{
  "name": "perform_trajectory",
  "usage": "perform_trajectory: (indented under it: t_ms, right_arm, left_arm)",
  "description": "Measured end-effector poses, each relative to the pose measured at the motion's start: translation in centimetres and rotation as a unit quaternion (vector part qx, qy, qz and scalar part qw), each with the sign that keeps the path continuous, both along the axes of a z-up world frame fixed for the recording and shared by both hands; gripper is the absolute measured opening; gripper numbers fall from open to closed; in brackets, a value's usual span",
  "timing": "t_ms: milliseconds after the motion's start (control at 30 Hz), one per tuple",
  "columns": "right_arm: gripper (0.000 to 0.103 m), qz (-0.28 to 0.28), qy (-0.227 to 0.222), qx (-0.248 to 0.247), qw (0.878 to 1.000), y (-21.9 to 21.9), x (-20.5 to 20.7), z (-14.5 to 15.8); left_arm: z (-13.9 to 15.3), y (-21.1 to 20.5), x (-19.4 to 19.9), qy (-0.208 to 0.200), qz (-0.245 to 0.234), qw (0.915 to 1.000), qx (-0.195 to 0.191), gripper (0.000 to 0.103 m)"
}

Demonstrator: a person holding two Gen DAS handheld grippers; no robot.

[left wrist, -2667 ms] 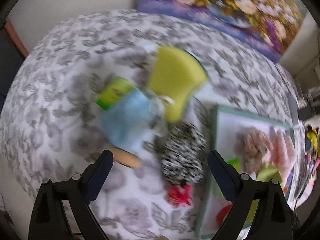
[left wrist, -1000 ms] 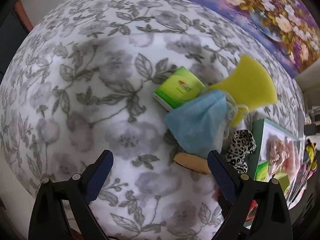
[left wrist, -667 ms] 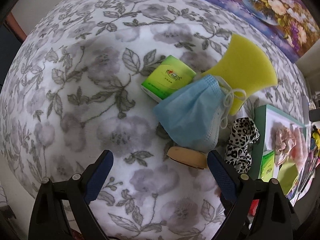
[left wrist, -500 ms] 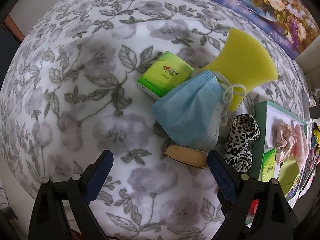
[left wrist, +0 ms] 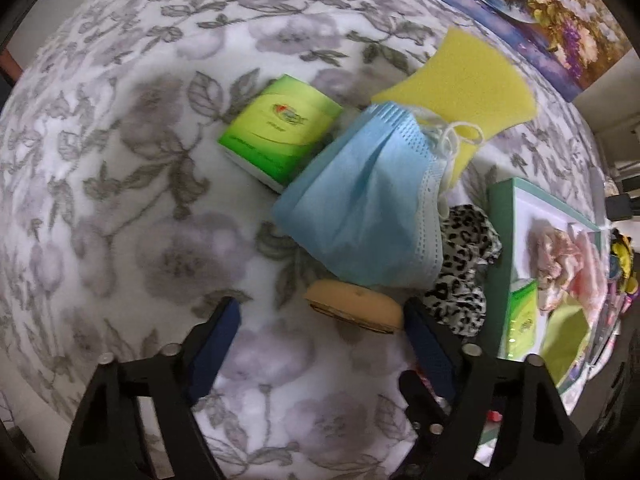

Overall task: Organize soft objects
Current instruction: 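Grasp the beige round puff with left tool while right tool grasps red hair tie, then carry the puff with left tool while right tool carries the hair tie to tray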

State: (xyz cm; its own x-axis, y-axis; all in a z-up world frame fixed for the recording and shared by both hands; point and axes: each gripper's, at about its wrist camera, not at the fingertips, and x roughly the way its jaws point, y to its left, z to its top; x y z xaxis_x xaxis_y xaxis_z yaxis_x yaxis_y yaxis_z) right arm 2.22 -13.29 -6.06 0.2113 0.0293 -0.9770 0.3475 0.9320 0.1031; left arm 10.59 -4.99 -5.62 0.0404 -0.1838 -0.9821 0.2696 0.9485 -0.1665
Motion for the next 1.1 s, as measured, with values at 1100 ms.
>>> perform_trajectory:
  t_ms: [1100]
  right_arm:
    - [0.033,-0.035,-0.067,-0.019,0.997,-2.5,-1.9,5.3]
  left_arm:
    - [6.0,-2.3,-1.6,-0.097,0.003,0.9939,-0.051,0.05]
